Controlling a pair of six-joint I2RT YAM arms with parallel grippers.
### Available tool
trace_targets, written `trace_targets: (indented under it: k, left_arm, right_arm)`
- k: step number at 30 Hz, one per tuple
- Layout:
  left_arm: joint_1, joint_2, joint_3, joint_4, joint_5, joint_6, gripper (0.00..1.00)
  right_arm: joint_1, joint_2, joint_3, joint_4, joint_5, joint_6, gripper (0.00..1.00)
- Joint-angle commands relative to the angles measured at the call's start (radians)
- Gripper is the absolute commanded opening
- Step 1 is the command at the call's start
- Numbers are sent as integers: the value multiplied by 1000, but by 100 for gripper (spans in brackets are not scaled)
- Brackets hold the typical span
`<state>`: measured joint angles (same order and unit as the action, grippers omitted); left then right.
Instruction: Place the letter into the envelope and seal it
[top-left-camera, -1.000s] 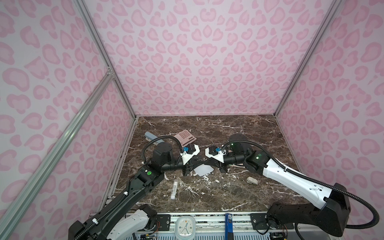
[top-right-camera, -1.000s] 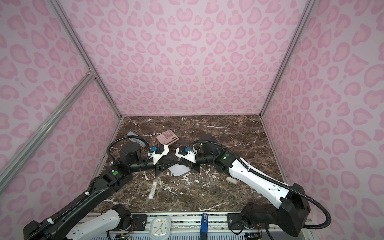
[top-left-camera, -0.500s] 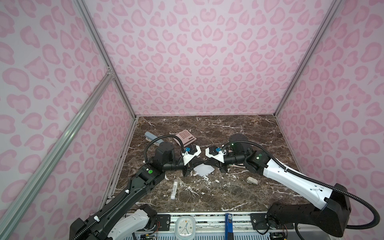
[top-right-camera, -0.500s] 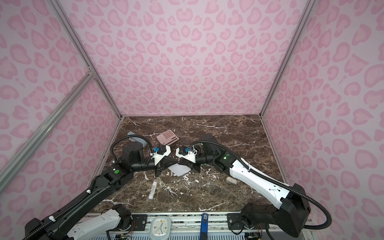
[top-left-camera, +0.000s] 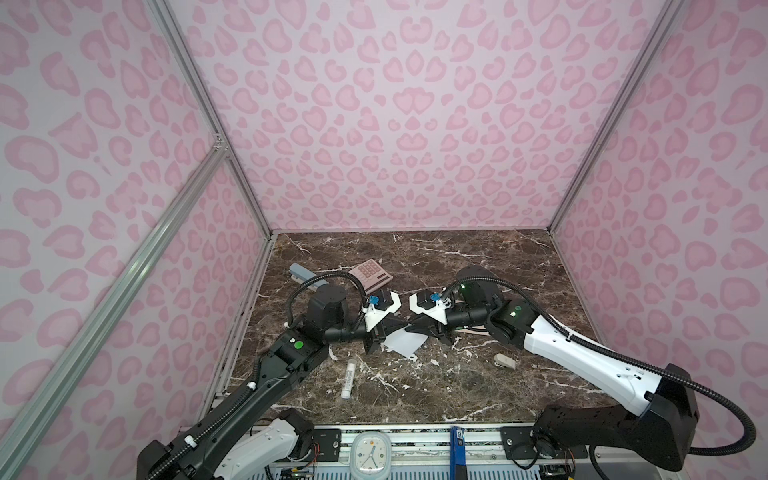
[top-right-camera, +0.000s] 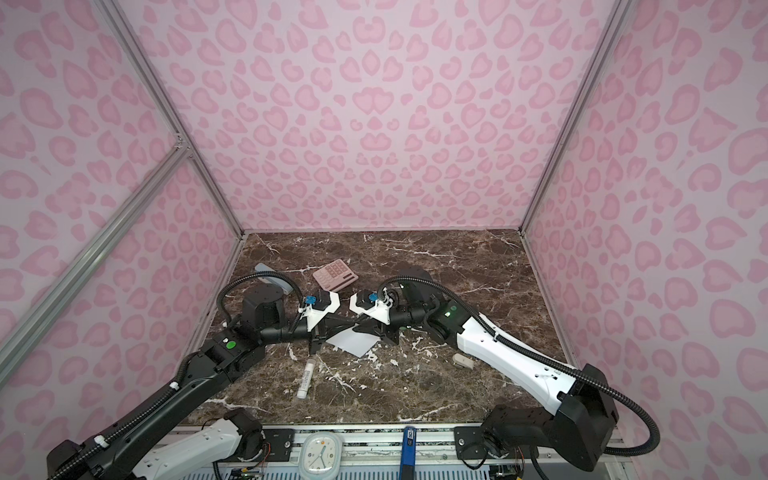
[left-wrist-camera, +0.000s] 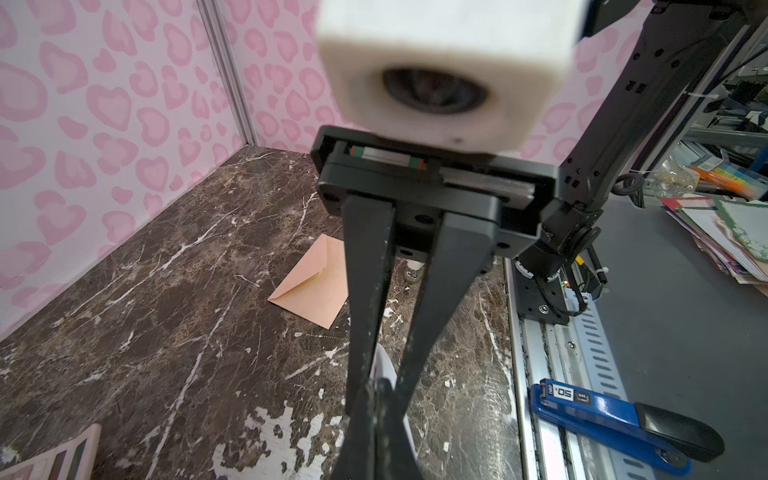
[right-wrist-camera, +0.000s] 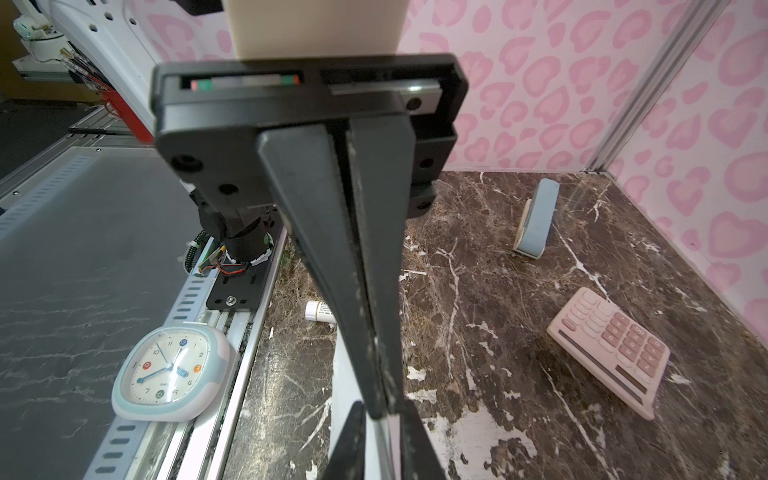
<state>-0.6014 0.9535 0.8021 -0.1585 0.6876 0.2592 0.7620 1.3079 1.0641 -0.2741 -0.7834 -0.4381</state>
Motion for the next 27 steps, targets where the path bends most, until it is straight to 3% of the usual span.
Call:
trace_targets:
  k: [1, 3, 8, 10, 11, 14, 19, 21, 23, 27]
  left_arm:
    - [2, -1, 11, -14, -1, 22, 4]
    - [2, -2, 10, -25, -6, 30, 4]
    - [1, -20, 5, -29, -43, 47, 4]
    - [1, -33, 3, -28, -62, 56, 4]
    - [2, -41, 0, -27, -69, 58, 4]
    - [2, -55, -6, -20, -70, 60, 4]
    - [2, -58, -10, -19, -71, 63, 4]
    - [2, -63, -11, -19, -74, 64, 4]
    - [2, -69, -14, -17, -78, 64, 4]
    - [2, -81, -17, -18, -87, 66, 4]
  right_arm:
    - [0, 9, 9, 19, -22, 4, 9]
    - [1, 14, 12, 18, -22, 4, 0]
    - [0, 33, 23, -17, -9, -11, 0]
    - [0, 32, 14, -17, 22, -14, 15]
    - [0, 32, 11, -21, 40, -20, 18]
    - [0, 37, 7, -35, 76, -33, 0]
    - [0, 47, 7, -42, 83, -39, 0]
    - [1, 45, 1, -38, 93, -41, 7]
    - [1, 43, -5, -42, 95, -44, 0]
    - [-1, 47, -6, -52, 91, -49, 0]
